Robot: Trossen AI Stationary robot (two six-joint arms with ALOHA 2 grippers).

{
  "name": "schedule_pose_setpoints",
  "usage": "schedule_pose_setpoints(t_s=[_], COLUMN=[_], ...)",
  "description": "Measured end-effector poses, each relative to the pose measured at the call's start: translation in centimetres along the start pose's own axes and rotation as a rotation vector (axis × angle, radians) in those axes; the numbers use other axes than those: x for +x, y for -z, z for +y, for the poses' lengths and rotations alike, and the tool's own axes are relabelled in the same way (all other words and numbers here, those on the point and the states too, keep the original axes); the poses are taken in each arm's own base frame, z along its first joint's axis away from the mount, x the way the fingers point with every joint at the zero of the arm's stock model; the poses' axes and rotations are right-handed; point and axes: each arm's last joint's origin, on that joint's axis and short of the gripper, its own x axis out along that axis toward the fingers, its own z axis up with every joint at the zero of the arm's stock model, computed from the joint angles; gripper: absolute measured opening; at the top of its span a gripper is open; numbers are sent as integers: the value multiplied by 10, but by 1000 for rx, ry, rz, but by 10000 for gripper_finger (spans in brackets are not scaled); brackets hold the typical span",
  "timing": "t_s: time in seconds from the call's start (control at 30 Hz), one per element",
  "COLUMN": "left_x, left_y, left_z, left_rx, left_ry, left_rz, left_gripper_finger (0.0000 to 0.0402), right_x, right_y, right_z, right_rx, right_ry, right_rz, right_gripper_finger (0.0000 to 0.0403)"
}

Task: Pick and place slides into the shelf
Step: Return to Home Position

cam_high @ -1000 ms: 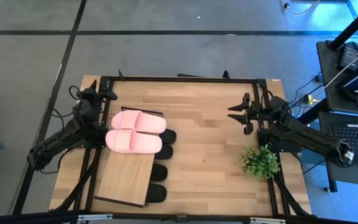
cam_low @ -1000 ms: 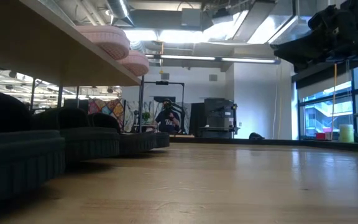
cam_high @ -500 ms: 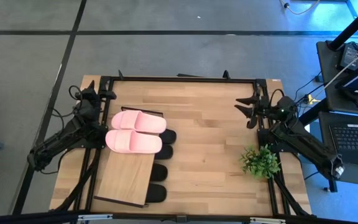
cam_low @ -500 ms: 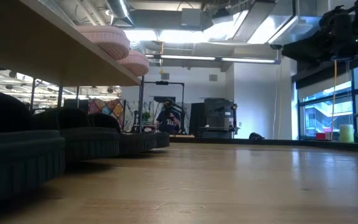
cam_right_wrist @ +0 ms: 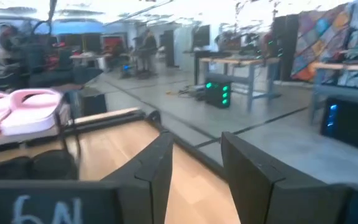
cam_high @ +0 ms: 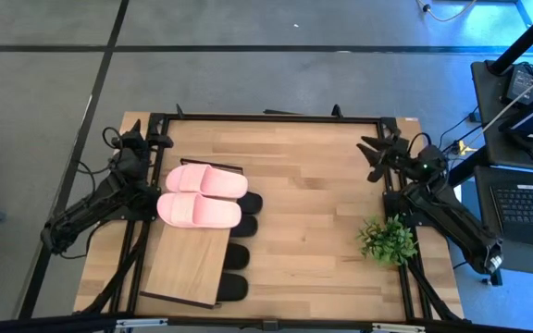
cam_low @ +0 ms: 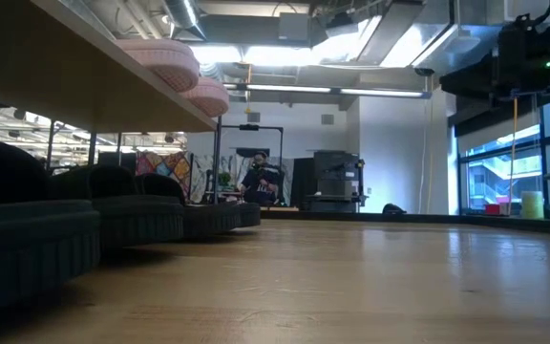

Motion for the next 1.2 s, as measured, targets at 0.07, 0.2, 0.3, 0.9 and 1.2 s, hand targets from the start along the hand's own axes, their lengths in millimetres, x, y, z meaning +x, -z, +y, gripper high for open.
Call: schedule_pose_setpoints(t_s=[0.07, 0.2, 0.3, 0.9, 1.2], left_x=[0, 0, 0, 0, 0], left_y=[0, 0, 0, 0, 0], left_z=[0, 0, 0, 0, 0], left_rx=[0, 0, 0, 1, 1], left_ry=[0, 0, 0, 0, 0], left_rz=[0, 0, 0, 0, 0], left_gripper_finger=[217, 217, 217, 217, 217], right_x=[-2, -5, -4, 1, 1], right_y=[-1, -2, 9, 29, 29], right_z=[0, 1, 0, -3, -3], right_rx=[-4, -11, -19, 22, 22], right_ry=[19, 40, 39, 34, 34], right_rz=[-19, -54, -83, -109, -109], right_gripper_finger=[139, 139, 139, 139, 139])
